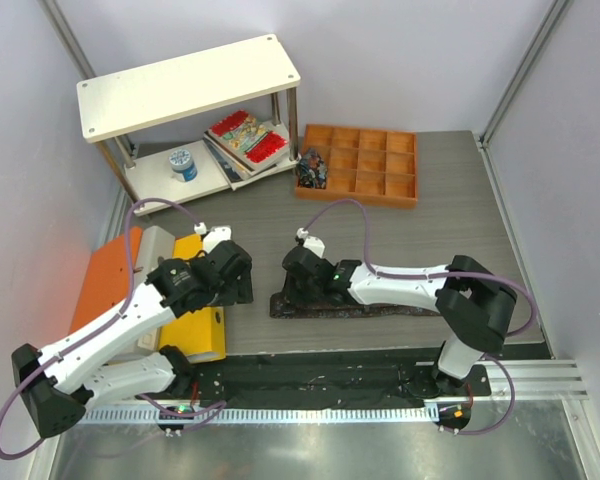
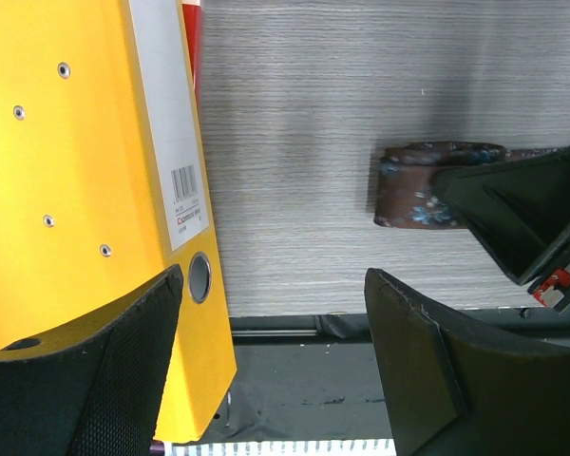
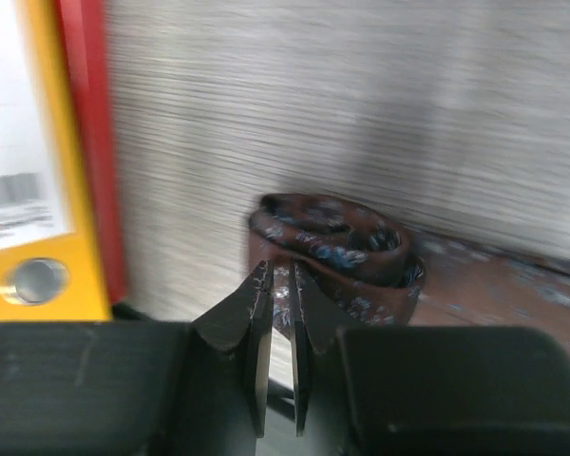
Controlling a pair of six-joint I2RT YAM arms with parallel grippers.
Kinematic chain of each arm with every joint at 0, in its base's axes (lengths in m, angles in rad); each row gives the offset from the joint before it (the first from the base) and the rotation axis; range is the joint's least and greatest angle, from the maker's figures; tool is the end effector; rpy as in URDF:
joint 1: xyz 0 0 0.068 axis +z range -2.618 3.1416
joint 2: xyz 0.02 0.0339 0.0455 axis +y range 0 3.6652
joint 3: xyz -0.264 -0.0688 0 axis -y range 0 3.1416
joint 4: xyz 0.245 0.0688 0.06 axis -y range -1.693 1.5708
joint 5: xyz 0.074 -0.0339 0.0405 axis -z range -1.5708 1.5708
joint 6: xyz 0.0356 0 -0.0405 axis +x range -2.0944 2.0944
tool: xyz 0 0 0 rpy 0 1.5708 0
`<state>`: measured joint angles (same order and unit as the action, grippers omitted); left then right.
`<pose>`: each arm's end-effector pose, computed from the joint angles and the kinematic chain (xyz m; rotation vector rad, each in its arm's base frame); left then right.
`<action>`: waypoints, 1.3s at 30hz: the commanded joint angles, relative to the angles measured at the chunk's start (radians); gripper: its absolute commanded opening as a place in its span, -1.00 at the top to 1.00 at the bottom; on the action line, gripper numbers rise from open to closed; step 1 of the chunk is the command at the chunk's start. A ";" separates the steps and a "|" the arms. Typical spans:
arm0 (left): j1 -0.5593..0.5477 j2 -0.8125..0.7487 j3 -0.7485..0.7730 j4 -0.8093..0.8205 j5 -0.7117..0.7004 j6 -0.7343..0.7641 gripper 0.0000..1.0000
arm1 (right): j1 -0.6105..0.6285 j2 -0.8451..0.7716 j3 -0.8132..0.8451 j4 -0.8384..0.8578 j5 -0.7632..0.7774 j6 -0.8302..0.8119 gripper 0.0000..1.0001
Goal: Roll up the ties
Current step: Roll the tie at the center of the board.
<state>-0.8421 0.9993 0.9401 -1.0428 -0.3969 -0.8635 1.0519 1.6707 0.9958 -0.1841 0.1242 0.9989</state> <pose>0.1259 -0.1203 0.2856 -0.1491 2.5371 -0.1207 0.1757 0.2987 0.1872 -0.0087 2.5743 0.7349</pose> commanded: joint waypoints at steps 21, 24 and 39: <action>0.005 0.159 -0.122 0.421 0.211 -0.002 -0.59 | -0.041 -0.160 -0.235 0.072 0.072 0.020 0.66; 0.005 0.196 -0.152 0.507 0.259 0.003 -0.59 | -0.041 -0.160 -0.249 0.084 0.072 0.021 0.67; 0.003 0.337 -0.254 0.745 0.339 -0.005 -0.36 | -0.058 -0.154 -0.299 0.140 0.040 0.024 0.67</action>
<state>-0.8421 1.3083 0.6983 -0.3870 -0.0799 -0.8608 0.9989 1.5265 0.7193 -0.0704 0.1604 1.0225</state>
